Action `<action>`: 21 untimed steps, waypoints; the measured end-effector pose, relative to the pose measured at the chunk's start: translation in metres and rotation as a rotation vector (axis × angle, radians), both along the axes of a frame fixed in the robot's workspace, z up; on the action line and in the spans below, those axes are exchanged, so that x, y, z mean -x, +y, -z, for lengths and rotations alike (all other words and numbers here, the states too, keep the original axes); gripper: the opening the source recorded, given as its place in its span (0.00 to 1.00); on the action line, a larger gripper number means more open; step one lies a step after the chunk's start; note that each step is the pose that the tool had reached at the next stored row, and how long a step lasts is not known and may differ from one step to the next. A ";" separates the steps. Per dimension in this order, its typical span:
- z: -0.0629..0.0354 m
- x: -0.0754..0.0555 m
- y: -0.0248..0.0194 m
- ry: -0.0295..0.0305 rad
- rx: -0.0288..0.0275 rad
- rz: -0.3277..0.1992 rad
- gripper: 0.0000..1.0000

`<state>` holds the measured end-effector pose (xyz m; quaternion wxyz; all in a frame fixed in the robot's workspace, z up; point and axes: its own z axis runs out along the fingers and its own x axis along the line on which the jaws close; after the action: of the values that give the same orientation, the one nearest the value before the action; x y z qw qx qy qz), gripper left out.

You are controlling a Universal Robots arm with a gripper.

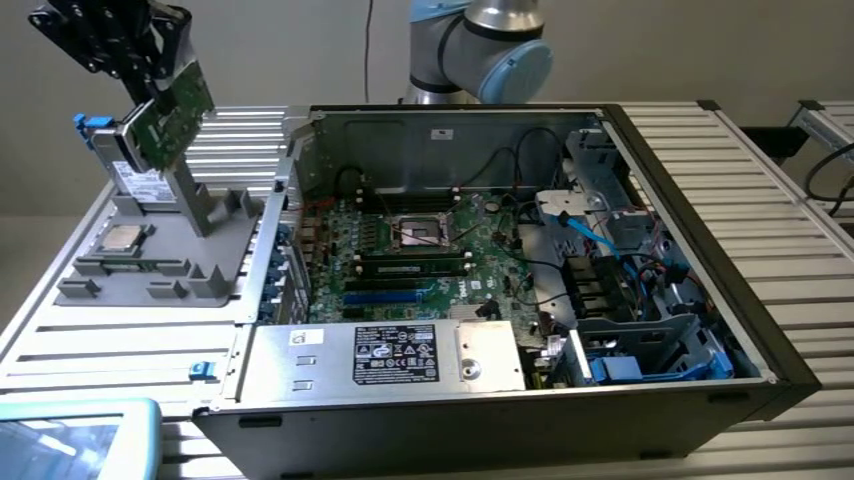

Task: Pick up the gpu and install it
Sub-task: 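Pick up the gpu and move the gpu toward the slot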

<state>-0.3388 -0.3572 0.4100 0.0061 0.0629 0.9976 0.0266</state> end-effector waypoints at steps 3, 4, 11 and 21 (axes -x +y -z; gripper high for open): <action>-0.0103 0.000 0.0000 -0.0003 0.0013 0.000 0.28; -0.0137 0.000 0.0000 -0.0005 0.0020 0.000 0.28; -0.0276 0.000 0.0002 -0.0026 0.0054 0.000 0.28; -0.0278 0.000 0.0002 -0.0026 0.0057 -0.091 0.28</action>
<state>-0.3391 -0.3570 0.4378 0.0064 0.0172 0.9995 0.0241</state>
